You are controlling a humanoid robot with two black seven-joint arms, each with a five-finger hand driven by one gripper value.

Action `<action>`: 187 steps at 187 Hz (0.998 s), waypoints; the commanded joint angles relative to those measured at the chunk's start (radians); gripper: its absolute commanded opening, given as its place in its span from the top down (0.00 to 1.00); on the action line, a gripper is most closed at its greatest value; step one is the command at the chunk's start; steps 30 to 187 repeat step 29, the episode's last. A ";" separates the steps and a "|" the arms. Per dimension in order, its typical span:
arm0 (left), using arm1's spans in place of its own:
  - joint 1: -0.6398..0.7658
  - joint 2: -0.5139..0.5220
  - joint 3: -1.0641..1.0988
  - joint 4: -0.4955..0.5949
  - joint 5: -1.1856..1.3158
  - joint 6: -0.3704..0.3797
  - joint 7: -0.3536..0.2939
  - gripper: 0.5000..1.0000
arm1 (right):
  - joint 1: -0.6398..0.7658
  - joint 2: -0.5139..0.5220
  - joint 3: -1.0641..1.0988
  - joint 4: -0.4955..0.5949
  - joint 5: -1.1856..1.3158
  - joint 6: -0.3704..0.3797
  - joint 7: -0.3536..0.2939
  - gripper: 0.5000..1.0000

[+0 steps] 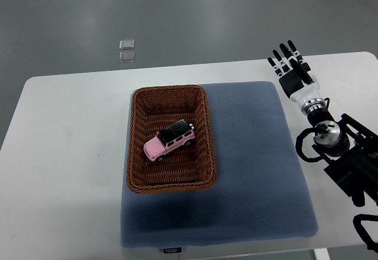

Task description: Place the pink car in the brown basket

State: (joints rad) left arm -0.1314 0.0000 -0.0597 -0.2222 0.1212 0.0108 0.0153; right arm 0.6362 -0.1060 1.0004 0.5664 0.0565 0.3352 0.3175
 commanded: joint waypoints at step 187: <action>0.000 0.000 0.000 0.001 0.000 0.000 0.000 0.00 | 0.000 0.008 -0.008 0.000 -0.015 0.019 -0.001 0.18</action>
